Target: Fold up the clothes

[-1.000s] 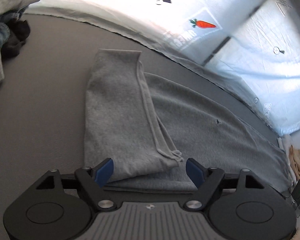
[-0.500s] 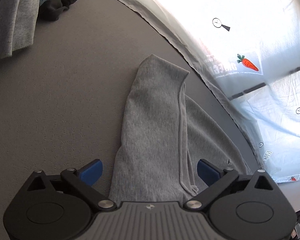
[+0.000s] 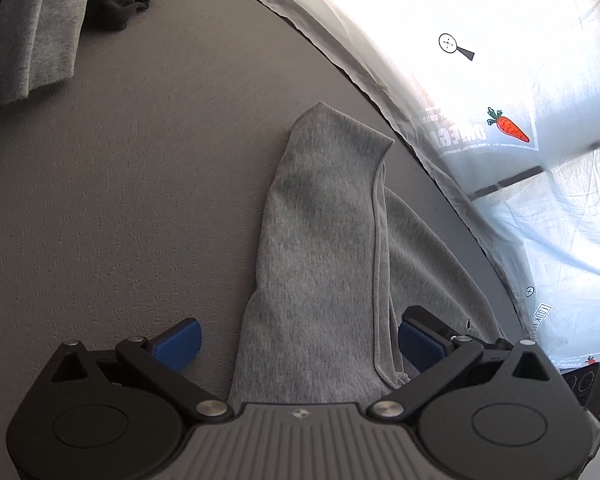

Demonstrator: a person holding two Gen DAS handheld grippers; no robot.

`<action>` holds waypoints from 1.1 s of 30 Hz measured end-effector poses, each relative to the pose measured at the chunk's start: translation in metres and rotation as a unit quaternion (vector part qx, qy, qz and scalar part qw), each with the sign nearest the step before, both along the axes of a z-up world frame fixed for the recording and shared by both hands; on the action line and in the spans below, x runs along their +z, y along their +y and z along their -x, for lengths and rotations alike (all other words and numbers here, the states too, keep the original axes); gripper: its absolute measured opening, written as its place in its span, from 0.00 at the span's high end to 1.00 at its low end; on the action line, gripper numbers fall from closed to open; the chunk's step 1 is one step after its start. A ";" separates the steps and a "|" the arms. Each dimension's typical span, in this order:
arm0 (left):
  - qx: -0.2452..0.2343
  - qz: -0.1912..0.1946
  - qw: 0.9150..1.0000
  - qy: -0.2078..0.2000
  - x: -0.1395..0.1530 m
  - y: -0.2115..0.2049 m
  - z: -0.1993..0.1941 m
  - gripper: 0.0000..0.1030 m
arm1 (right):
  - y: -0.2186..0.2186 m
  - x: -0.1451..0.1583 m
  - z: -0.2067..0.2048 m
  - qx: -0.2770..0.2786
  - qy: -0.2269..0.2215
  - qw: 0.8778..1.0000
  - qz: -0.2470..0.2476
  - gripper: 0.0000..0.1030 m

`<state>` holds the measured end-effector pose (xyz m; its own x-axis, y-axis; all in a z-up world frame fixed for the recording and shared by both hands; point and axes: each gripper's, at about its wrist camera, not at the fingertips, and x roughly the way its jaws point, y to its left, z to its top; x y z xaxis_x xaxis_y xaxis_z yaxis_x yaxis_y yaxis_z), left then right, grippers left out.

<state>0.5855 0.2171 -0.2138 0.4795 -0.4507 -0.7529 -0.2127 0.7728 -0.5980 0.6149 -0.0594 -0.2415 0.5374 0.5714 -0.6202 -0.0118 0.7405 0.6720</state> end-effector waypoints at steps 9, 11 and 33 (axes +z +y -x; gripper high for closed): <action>0.000 0.007 1.000 0.001 0.000 0.002 -0.001 0.00 | 0.048 0.014 -0.003 0.090 -0.075 0.977 0.177 0.97; -0.006 -0.003 1.000 -0.001 0.000 0.000 -0.001 0.00 | 0.054 0.018 0.004 0.114 -0.098 0.969 0.196 0.97; -0.069 -0.112 0.991 -0.024 0.006 -0.034 0.000 0.00 | 0.001 0.010 0.008 0.023 -0.081 0.972 0.220 0.49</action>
